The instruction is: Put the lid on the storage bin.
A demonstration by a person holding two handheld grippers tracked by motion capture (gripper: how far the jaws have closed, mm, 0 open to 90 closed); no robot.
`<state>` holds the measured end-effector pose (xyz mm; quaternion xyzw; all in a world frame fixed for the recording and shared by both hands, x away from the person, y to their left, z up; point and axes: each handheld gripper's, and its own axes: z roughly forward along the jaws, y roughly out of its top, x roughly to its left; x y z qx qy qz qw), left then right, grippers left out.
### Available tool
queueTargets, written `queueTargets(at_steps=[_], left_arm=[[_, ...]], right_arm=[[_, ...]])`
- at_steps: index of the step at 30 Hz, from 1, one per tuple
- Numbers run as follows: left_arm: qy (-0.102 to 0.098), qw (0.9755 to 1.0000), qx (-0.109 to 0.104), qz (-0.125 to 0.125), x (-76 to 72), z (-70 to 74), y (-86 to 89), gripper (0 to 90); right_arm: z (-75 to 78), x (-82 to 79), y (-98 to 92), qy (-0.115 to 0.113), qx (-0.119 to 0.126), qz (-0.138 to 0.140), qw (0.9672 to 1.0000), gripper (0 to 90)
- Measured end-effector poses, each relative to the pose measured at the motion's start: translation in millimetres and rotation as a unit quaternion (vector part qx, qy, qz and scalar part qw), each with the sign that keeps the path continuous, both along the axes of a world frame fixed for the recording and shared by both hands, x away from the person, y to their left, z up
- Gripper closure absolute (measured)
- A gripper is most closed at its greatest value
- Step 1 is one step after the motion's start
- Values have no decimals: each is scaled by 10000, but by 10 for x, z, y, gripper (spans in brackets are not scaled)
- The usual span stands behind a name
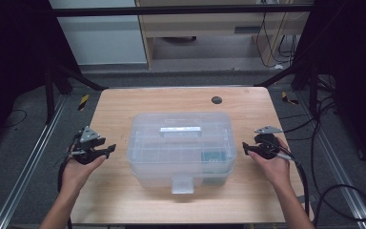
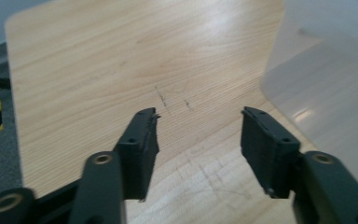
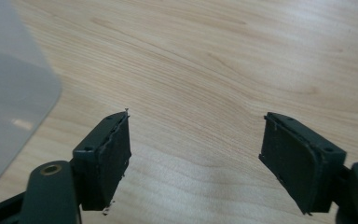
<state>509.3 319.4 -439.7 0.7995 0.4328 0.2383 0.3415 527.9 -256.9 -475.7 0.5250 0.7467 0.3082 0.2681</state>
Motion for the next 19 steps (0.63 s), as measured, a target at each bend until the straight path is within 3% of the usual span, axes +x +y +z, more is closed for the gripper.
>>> queueTargets(at_steps=[3,6,9,10,12,15,19], left_arm=[[137,9999,-60,55,79,-128,-26,330],[198,9992,161,299,181,-352,-74,223],[357,9988,158,292,216,-458,-95,171],[487,9983,123,279,234,-543,-113,159],[557,9979,-53,341,249,-611,-118,141],[362,9978,-296,470,250,-658,-109,109],[320,9981,-184,488,261,-672,-141,71]], right_arm=[[-69,49,-5,82,54,-114,9999,220],[-175,111,6,85,211,-300,9993,205],[-222,135,13,156,258,-398,9988,191],[-261,154,26,170,256,-427,9986,183],[-302,171,49,214,283,-463,9983,164],[-339,186,71,149,293,-478,9983,129],[-357,197,102,120,329,-571,9977,77]])
